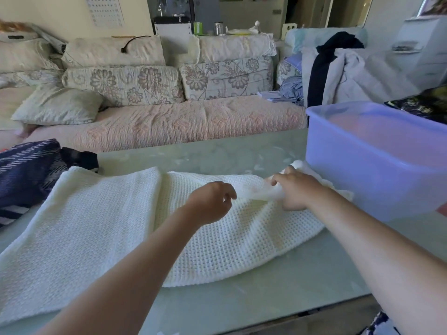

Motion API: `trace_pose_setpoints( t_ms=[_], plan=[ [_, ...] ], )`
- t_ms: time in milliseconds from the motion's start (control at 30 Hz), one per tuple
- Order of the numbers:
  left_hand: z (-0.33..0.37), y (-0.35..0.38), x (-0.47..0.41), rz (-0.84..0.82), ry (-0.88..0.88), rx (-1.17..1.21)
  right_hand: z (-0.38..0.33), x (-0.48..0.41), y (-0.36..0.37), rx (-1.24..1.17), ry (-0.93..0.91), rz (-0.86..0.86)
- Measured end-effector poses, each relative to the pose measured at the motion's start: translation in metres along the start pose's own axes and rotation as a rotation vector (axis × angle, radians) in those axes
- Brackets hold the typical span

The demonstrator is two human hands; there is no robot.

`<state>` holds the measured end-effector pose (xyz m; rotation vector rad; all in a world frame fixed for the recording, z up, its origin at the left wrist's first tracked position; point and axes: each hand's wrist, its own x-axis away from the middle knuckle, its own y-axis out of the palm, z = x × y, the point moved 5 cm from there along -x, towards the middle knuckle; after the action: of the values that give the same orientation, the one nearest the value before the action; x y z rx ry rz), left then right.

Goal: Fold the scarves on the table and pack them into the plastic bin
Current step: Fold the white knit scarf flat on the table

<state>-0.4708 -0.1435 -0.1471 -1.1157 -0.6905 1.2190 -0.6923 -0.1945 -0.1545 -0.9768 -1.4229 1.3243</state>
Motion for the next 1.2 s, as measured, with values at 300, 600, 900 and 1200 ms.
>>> trace_pose_setpoints(
  t_ms=[300, 600, 900, 1200],
  plan=[
    [0.024, 0.04, -0.088, 0.013, 0.015, -0.304, 0.034, -0.037, -0.023, 0.045, 0.054, 0.598],
    [-0.004, 0.012, -0.178, 0.226, -0.255, 0.217, 0.044, -0.095, -0.024, -0.462, 0.044, 0.417],
    [0.035, 0.064, -0.16, 0.128, 0.048, 0.019, 0.082, -0.1, 0.0, -0.5, 0.043, 0.436],
    [0.149, 0.103, -0.093, -0.222, 0.255, -0.024, 0.117, -0.027, 0.007, -0.14, 0.157, 0.278]
  ],
)
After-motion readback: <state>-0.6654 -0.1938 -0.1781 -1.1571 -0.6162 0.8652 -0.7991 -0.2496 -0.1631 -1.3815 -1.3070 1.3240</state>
